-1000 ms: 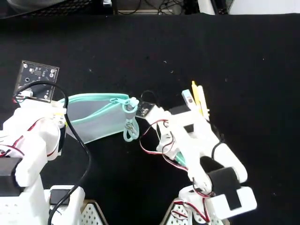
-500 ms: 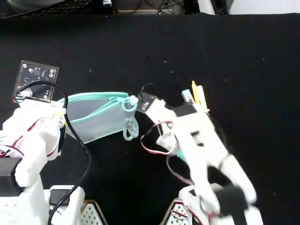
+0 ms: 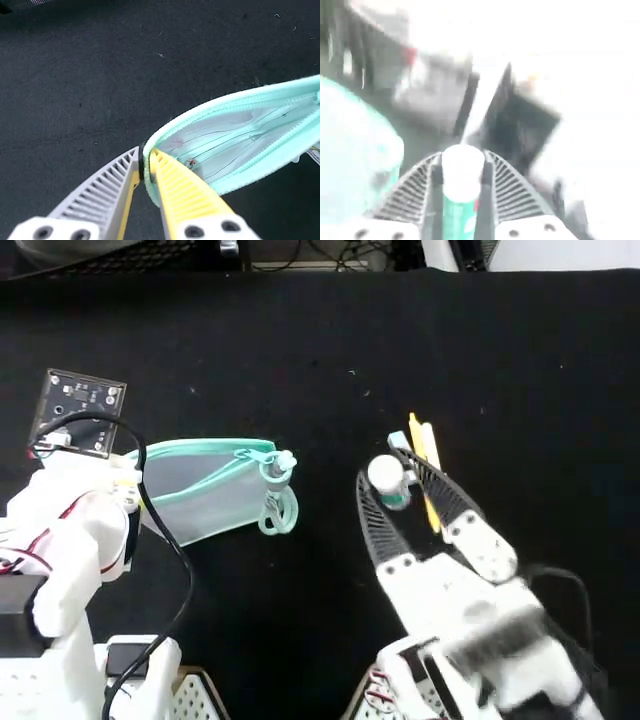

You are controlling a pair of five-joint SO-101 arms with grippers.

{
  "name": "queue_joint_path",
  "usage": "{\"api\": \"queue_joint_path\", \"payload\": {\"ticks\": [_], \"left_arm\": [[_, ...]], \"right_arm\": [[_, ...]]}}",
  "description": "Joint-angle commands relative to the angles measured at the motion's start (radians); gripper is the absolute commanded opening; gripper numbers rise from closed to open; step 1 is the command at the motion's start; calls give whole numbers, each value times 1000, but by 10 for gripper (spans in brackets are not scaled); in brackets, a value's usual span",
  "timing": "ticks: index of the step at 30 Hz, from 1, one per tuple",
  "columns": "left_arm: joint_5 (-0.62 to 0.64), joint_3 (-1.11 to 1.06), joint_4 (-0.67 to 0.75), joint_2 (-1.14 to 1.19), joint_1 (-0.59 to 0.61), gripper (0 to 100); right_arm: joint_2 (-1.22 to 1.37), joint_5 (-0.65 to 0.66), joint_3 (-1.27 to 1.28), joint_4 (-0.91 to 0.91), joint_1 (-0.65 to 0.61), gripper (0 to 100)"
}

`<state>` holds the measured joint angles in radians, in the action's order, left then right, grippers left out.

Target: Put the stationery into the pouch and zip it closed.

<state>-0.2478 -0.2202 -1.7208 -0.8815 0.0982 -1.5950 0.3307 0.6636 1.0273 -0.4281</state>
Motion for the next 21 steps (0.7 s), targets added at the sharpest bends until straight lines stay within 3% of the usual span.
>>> {"api": "queue_joint_path", "payload": {"ticks": [1,6,10,15,21], "left_arm": [[-5,-96,-8,11,7,33],[-3,-96,-8,11,5,33],[-3,-96,-8,11,5,33],[-2,-113,-6,11,5,33],[-2,-113,5,11,5,33]], "right_arm": [[-2,-29,-15,-201,-124,13],[102,-32,-5,-454,-292,13],[252,-37,-2,-583,-339,13],[446,-38,-7,-641,-381,12],[503,-81,-1,-657,-425,12]]}}
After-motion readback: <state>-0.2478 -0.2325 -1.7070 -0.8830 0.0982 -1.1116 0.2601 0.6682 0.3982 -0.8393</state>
